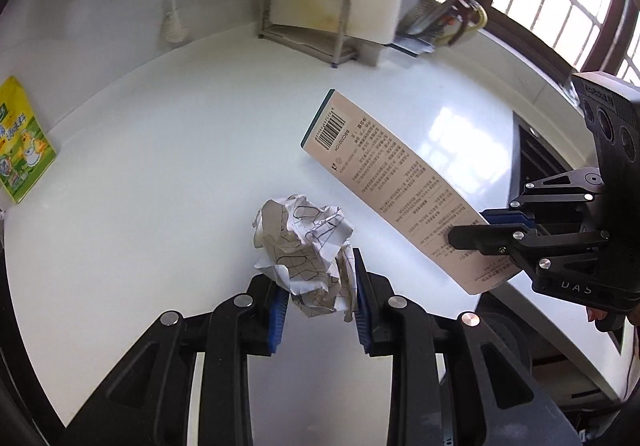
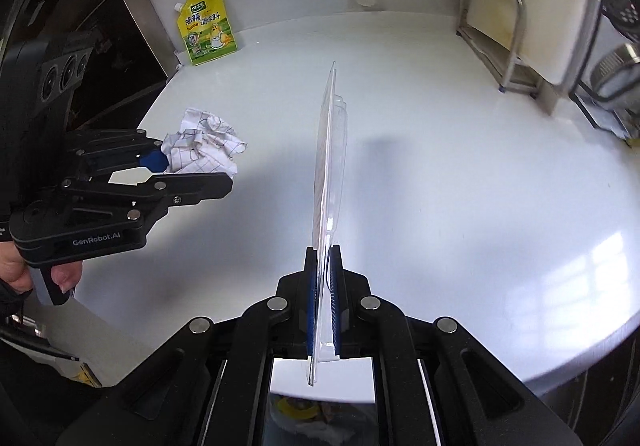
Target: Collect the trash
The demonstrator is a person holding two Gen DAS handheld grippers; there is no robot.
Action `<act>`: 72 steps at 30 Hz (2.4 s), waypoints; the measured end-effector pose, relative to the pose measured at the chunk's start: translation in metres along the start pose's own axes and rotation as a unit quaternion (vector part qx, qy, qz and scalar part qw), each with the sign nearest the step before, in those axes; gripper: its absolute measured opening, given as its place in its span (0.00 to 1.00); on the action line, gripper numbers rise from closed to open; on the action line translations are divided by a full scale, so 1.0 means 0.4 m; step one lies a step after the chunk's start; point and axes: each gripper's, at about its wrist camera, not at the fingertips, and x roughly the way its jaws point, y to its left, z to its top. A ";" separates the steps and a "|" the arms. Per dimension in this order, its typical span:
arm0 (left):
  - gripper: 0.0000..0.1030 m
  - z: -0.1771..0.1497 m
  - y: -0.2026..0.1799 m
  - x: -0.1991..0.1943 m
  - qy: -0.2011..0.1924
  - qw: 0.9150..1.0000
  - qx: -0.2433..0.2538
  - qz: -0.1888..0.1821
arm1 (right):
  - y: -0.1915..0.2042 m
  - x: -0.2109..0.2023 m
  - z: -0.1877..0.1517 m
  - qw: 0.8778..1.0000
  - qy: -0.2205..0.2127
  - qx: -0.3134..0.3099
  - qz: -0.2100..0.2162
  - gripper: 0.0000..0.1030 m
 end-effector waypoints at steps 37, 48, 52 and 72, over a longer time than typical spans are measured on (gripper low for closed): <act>0.27 -0.306 -0.417 0.093 0.125 0.975 0.164 -0.084 | 0.048 -0.139 -0.631 0.977 0.079 0.199 -0.011 0.06; 0.27 -0.339 -0.401 0.101 0.141 0.973 0.165 -0.083 | 0.046 -0.085 -0.615 0.976 0.098 0.196 -0.008 0.06; 0.27 -0.352 -0.386 0.106 0.151 0.972 0.160 -0.085 | 0.040 -0.064 -0.615 0.974 0.103 0.201 -0.007 0.06; 0.27 -0.420 -0.383 0.173 0.196 0.960 0.184 -0.076 | 0.034 0.018 -0.621 0.971 0.124 0.202 -0.015 0.06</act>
